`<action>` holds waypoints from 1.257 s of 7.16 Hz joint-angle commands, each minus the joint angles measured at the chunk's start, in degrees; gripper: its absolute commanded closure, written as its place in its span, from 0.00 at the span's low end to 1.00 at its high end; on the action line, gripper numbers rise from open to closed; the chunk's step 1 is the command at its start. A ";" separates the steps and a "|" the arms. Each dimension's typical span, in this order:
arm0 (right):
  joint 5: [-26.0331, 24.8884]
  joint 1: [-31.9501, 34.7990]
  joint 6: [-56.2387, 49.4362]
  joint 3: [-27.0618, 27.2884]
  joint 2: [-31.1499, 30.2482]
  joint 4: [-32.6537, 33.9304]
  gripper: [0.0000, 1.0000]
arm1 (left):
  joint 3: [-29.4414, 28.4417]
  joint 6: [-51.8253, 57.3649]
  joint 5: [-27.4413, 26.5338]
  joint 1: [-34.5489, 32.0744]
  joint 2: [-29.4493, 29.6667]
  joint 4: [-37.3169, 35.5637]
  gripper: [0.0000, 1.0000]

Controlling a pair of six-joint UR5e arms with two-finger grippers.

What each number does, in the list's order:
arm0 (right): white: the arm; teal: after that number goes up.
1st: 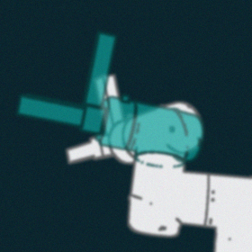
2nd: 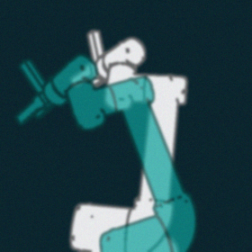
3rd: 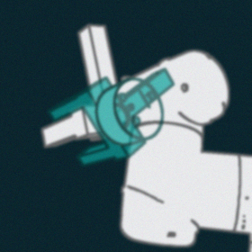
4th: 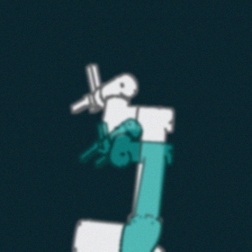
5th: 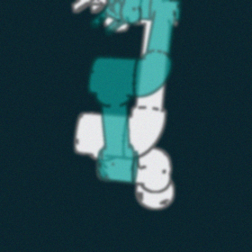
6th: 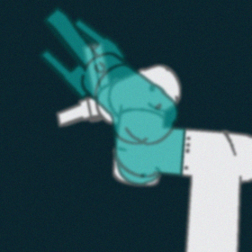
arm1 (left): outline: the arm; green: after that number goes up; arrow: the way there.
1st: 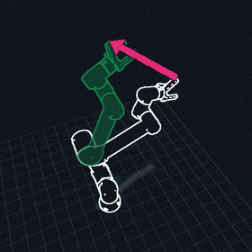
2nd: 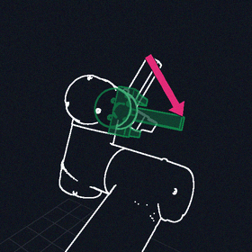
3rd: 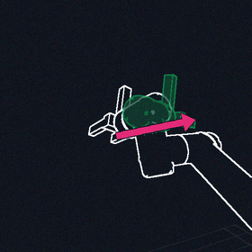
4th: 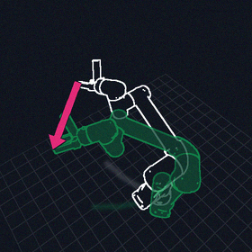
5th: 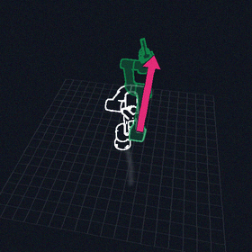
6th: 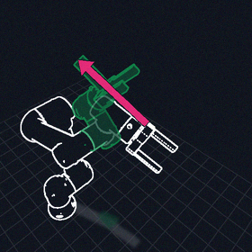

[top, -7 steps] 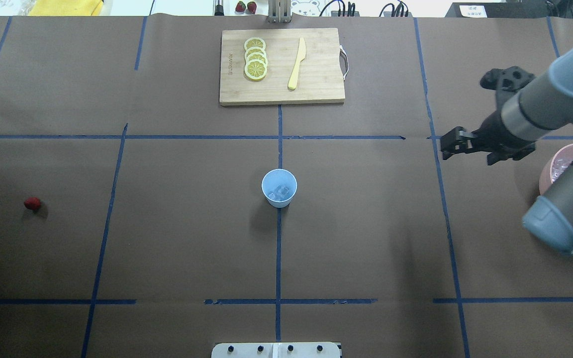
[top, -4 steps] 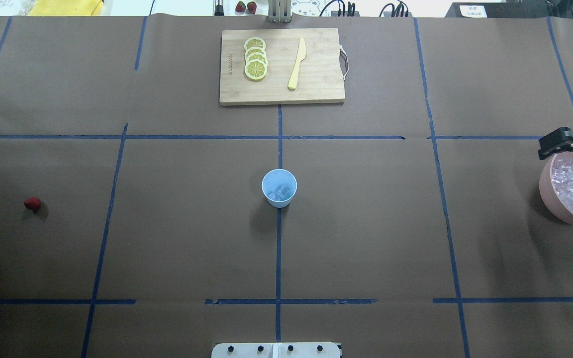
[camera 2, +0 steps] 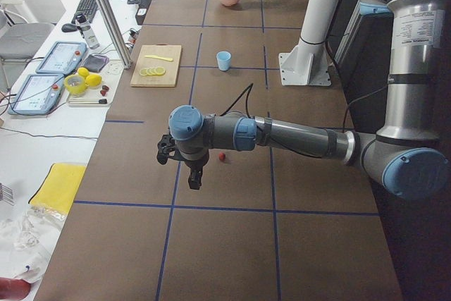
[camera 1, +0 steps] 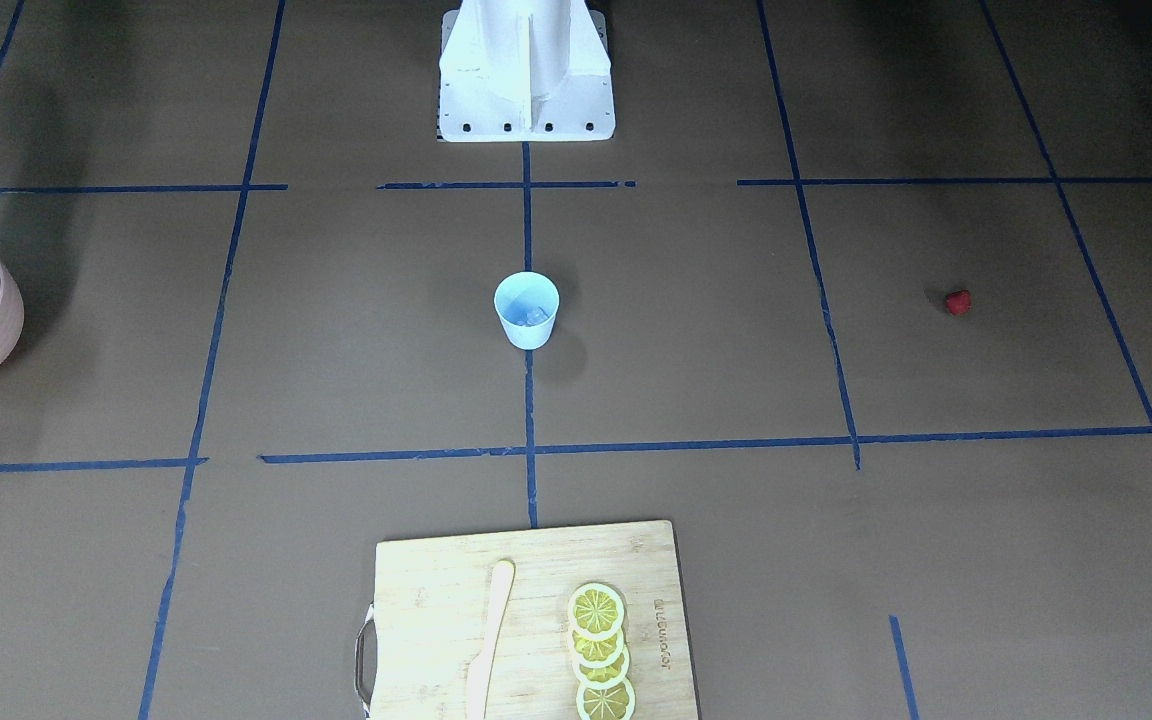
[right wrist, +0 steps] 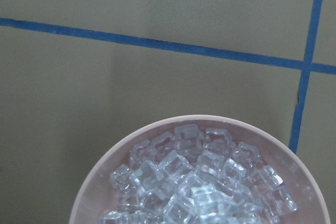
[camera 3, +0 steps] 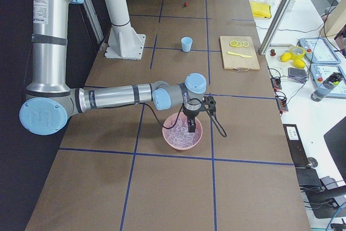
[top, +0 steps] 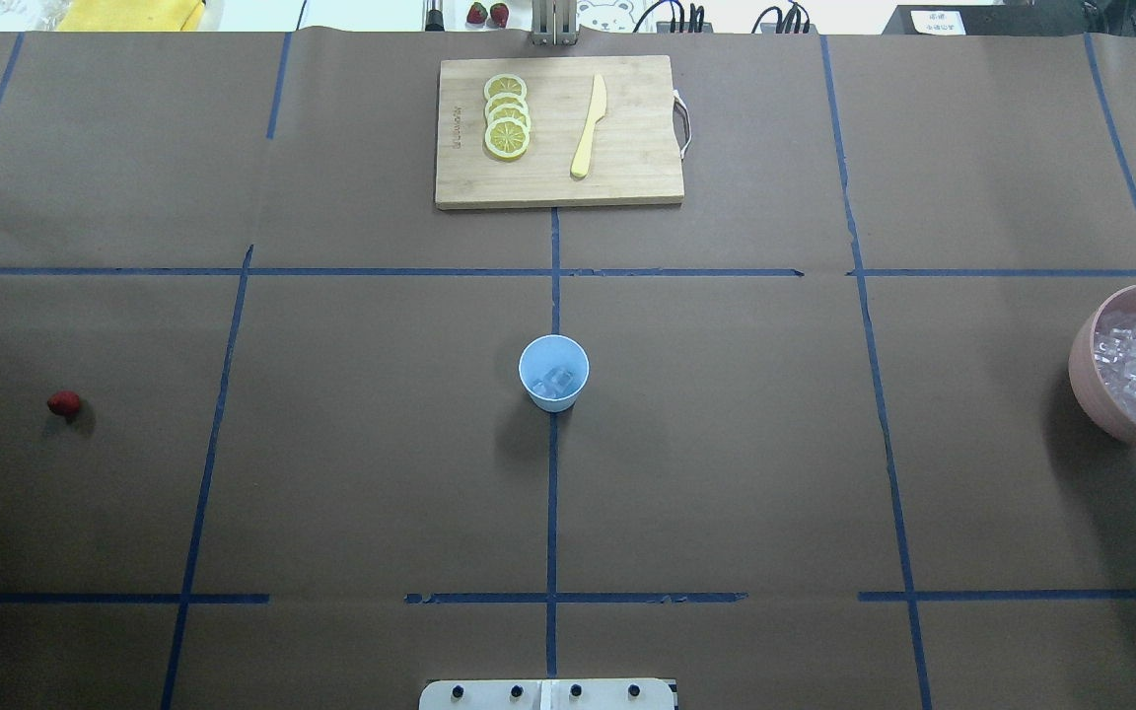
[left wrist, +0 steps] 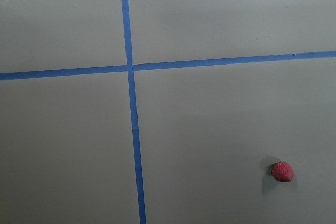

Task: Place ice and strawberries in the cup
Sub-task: 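Lower the right gripper into the pink bowl and grasp another ice cube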

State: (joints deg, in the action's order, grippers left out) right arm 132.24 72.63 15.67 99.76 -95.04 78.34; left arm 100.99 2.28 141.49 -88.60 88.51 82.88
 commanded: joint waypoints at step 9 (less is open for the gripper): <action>-0.76 -3.37 7.10 -5.72 -0.94 -8.56 0.32 | 0.96 -0.09 0.45 0.00 0.00 -0.09 0.00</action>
State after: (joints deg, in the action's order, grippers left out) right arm 131.52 69.29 22.77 94.22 -95.71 69.79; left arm 101.60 2.23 141.94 -88.60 88.50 82.79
